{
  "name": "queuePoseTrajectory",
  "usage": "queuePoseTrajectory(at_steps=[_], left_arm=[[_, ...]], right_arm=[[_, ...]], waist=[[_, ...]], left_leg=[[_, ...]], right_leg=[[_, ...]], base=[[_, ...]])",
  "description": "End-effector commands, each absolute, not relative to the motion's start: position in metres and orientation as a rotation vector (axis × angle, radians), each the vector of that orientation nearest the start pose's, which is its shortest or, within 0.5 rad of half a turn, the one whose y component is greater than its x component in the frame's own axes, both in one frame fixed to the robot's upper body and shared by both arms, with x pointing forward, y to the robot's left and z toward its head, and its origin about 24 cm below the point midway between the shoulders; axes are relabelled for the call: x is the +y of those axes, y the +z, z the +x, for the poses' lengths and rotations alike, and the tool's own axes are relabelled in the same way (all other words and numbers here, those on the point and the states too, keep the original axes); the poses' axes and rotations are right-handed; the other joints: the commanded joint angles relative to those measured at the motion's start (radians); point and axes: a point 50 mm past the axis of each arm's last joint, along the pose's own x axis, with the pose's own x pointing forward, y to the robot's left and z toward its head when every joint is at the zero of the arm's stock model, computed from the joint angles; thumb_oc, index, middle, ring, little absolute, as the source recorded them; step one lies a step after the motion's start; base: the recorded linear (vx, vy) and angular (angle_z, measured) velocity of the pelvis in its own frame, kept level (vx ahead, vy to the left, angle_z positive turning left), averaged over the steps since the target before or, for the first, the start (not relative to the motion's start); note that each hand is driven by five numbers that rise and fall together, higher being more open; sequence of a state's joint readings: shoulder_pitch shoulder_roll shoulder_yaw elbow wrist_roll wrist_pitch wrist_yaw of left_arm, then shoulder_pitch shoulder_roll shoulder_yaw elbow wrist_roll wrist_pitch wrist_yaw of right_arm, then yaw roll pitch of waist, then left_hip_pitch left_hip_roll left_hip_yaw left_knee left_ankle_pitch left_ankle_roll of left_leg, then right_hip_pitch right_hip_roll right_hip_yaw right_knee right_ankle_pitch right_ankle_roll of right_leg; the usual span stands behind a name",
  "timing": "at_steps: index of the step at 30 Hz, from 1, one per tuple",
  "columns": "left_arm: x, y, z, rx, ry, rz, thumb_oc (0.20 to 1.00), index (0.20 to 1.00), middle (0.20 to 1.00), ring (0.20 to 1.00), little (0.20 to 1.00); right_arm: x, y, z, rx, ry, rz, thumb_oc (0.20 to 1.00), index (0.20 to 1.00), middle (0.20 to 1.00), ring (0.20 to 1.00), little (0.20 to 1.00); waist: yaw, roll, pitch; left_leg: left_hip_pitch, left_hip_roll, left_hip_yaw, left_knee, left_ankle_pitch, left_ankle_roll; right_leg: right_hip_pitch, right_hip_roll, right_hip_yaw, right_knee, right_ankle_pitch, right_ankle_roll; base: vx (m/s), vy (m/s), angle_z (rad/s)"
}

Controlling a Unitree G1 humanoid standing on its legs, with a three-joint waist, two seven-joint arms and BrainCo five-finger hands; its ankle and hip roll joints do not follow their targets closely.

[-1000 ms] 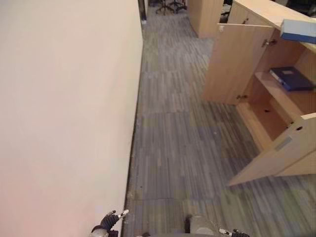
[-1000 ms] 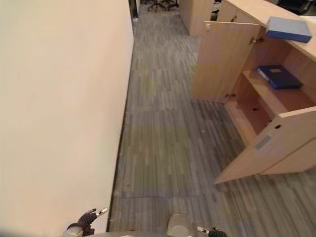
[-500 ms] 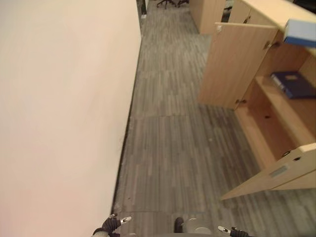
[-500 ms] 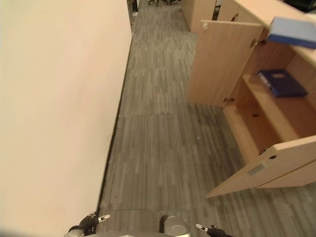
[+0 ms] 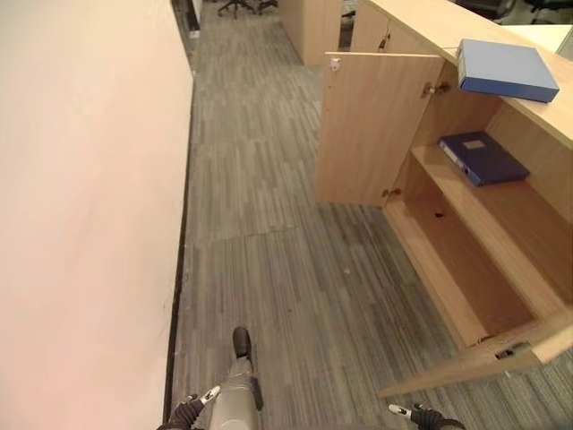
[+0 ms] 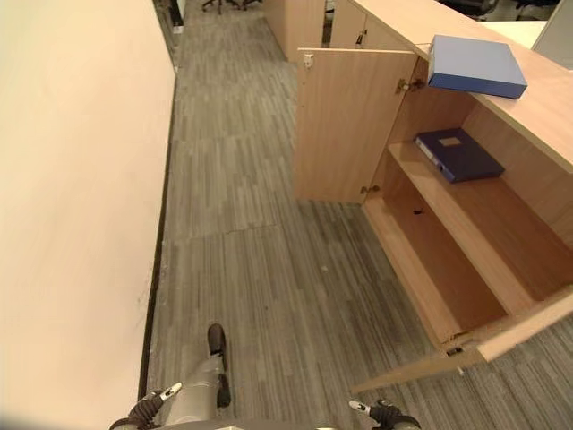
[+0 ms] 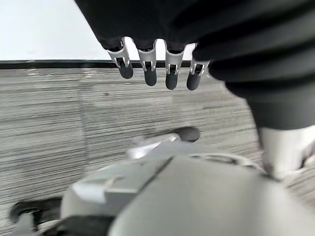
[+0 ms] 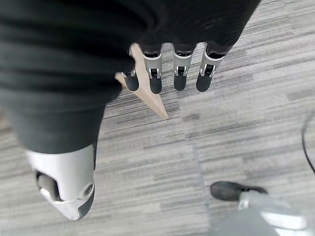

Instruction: Put the empty folder in the office cabinet

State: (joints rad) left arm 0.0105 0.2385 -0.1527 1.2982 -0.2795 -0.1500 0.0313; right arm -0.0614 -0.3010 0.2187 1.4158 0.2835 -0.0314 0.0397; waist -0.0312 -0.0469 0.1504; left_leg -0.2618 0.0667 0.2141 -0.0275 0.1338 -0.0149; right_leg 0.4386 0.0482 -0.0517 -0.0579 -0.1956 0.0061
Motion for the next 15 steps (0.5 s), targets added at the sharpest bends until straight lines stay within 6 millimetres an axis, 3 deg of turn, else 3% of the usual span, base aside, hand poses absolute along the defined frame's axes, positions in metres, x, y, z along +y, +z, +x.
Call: queuePoseTrajectory(at_steps=[1, 4, 8, 9, 10, 11, 13, 15], left_arm=[[0.243, -0.158, 0.089, 1.106, 0.236, 0.110, 1.000, 1.000, 1.000, 1.000, 1.000], [0.245, -0.156, 0.093, 1.096, 0.224, 0.129, 1.000, 1.000, 1.000, 1.000, 1.000], [0.252, -0.153, 0.099, 1.077, 0.237, 0.146, 1.000, 1.000, 1.000, 1.000, 1.000], [0.252, -0.153, 0.099, 1.077, 0.237, 0.146, 1.000, 1.000, 1.000, 1.000, 1.000], [0.253, -0.152, 0.099, 1.081, 0.238, 0.153, 1.000, 1.000, 1.000, 1.000, 1.000], [0.255, -0.152, 0.100, 1.083, 0.231, 0.168, 1.000, 1.000, 1.000, 1.000, 1.000], [0.257, -0.151, 0.101, 1.082, 0.218, 0.184, 1.000, 1.000, 1.000, 1.000, 1.000], [0.258, -0.150, 0.102, 1.078, 0.209, 0.193, 1.000, 1.000, 1.000, 1.000, 1.000]], right_arm=[[-0.265, -0.160, 0.061, 1.322, -0.182, -0.160, 1.000, 1.000, 1.000, 1.000, 1.000], [-0.262, -0.161, 0.058, 1.331, -0.184, -0.137, 1.000, 1.000, 1.000, 1.000, 1.000], [-0.260, -0.160, 0.067, 1.309, -0.173, -0.133, 1.000, 1.000, 1.000, 1.000, 1.000], [-0.260, -0.160, 0.067, 1.309, -0.173, -0.133, 1.000, 1.000, 1.000, 1.000, 1.000], [-0.259, -0.160, 0.072, 1.293, -0.165, -0.138, 1.000, 1.000, 1.000, 1.000, 1.000], [-0.258, -0.158, 0.081, 1.259, -0.162, -0.136, 1.000, 1.000, 1.000, 1.000, 1.000], [-0.259, -0.157, 0.085, 1.241, -0.157, -0.150, 1.000, 1.000, 1.000, 1.000, 1.000], [-0.258, -0.156, 0.087, 1.235, -0.142, -0.161, 1.000, 1.000, 1.000, 1.000, 1.000]], waist=[[0.037, 0.049, -0.041], [0.036, 0.031, -0.066], [0.046, 0.029, -0.069], [0.046, 0.029, -0.070], [0.045, 0.031, -0.061], [0.035, 0.041, -0.046], [0.020, 0.058, -0.030], [0.005, 0.075, -0.019]], left_leg=[[0.058, 0.130, -0.075, -0.012, 0.082, -0.123], [0.052, 0.064, -0.060, 0.054, 0.031, -0.077], [0.079, -0.038, -0.034, 0.095, -0.067, 0.008], [0.079, -0.038, -0.034, 0.096, -0.067, 0.008], [0.095, -0.061, -0.021, 0.095, -0.086, 0.029], [0.168, -0.105, -0.012, 0.080, -0.143, 0.064], [0.226, -0.129, -0.010, 0.052, -0.161, 0.092], [0.269, -0.134, -0.016, 0.021, -0.162, 0.101]], right_leg=[[-0.156, -0.074, -0.024, 0.107, -0.045, 0.052], [-0.168, -0.145, -0.020, 0.191, -0.016, 0.100], [-0.320, -0.228, -0.031, 0.504, 0.204, 0.154], [-0.320, -0.227, -0.031, 0.504, 0.204, 0.154], [-0.358, -0.257, -0.057, 0.606, 0.281, 0.162], [-0.408, -0.335, -0.114, 0.790, 0.340, 0.182], [-0.454, -0.375, -0.138, 0.951, 0.376, 0.185], [-0.512, -0.371, -0.135, 1.064, 0.350, 0.177]], base=[[0.45, 0.252, -0.54], [0.47, 0.301, 0.03], [0.30, 0.290, -0.10], [0.18, 0.222, -0.18], [0.29, 0.376, -0.03], [0.37, 0.499, -0.01], [0.29, 0.405, 0.25], [0.21, 0.206, 0.50]])
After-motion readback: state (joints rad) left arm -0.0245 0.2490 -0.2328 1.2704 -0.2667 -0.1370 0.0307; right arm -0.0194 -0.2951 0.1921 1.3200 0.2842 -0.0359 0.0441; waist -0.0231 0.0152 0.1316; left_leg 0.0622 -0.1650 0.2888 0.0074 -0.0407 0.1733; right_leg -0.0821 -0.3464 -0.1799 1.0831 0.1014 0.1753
